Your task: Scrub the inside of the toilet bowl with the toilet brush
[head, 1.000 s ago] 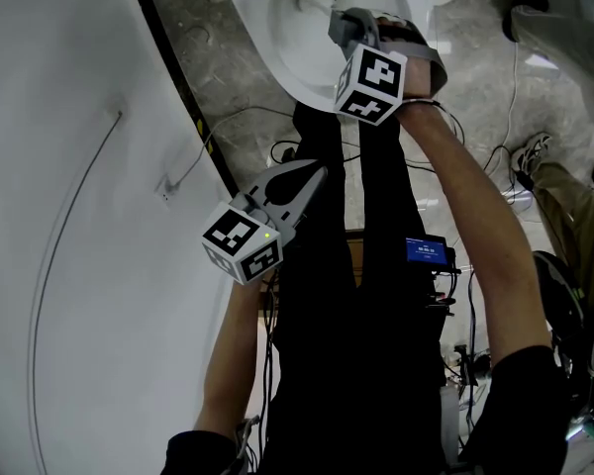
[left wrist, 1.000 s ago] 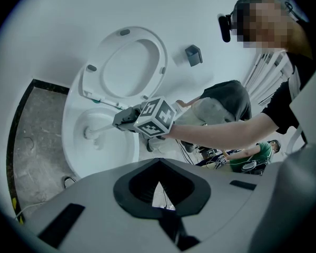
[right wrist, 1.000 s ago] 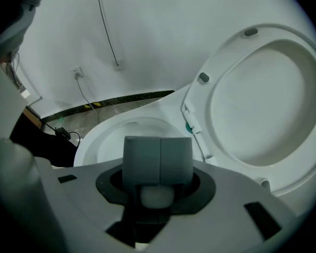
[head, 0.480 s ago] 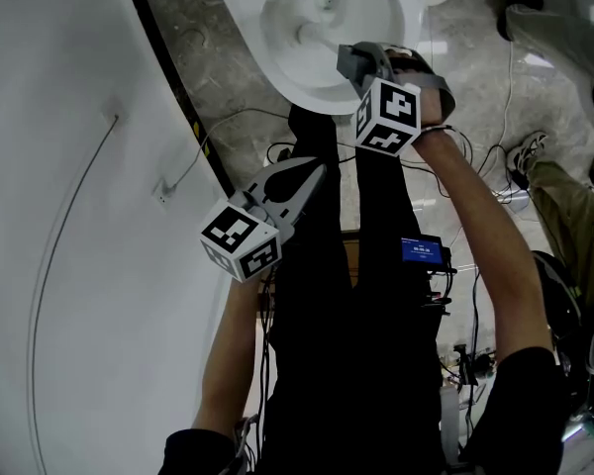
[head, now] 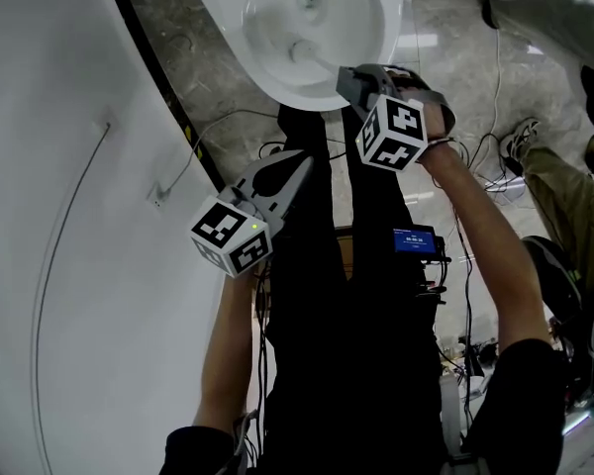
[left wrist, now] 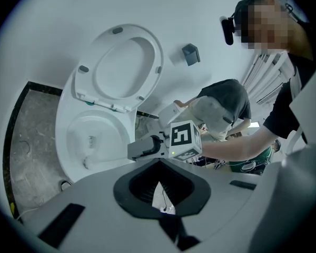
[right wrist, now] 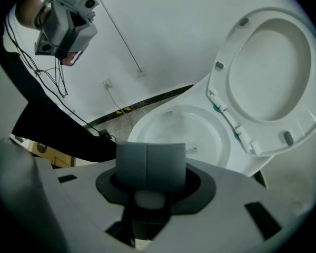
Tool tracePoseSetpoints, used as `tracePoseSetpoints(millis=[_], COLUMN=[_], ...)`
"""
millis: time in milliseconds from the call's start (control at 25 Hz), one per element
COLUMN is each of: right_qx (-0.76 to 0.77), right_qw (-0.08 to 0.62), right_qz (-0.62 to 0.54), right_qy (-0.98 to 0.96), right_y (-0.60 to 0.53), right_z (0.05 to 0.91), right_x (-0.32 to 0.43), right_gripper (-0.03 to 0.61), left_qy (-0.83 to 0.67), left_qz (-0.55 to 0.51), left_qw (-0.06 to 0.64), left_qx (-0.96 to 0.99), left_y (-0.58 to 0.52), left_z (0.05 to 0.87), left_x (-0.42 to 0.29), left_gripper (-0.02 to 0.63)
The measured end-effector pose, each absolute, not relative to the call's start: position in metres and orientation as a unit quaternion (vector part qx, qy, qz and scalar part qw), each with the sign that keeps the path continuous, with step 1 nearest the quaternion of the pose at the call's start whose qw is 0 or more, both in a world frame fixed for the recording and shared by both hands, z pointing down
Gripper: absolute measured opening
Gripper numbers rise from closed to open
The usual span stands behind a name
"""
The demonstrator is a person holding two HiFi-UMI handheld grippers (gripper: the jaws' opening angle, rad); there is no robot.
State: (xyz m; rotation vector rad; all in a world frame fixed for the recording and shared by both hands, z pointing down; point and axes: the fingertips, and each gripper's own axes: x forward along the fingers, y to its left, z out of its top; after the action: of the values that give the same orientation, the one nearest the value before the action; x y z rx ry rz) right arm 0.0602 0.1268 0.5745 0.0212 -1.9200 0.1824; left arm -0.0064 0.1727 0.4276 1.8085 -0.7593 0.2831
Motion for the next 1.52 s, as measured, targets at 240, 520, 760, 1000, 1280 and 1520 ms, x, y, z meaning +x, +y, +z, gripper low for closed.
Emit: tracePoseSetpoints(millis=[240,520,760,1000,1280,1520], right_qx=[-0.028,-0.059,-0.059,-0.048,-0.016,0.016], right_qw=[0.580,0.611,0.634,0.638,0.645,0.660], right_qz=[0.102,0.064,0.030,0.015,0.028,0.044], right_qy=[-0.808,-0.787,-0.770,-0.768,-0.764,-0.750], right_y=[0.126,0.125,0.128,0.123,0.113,0.103], right_z=[0.556,0.559,0.576,0.586,0.602,0.613], right_x=[0.088,0.104,0.102,0.092,0.072,0.062], right_gripper=[0.161,0.163,0.163,0.163,0.163,0.164], left_qy=[-0.318,-0.314,-0.317,-0.320,-0.321,-0.324], left_qz=[0.120,0.117,0.121,0.122,0.123,0.122], left_qw=[0.545,0.547,0.551,0.550,0.552,0.553], left_qx=[0.766,0.767,0.762,0.762,0.760,0.758], left_y=[0.168,0.164,0.170,0.169,0.171,0.173], left_z=[0.425,0.426,0.430,0.429,0.431,0.432], left_x=[-0.002,-0.001,-0.005,-0.008,-0.009,-0.010], left_gripper=[0.009,0.009,0.009,0.009,0.009,0.009])
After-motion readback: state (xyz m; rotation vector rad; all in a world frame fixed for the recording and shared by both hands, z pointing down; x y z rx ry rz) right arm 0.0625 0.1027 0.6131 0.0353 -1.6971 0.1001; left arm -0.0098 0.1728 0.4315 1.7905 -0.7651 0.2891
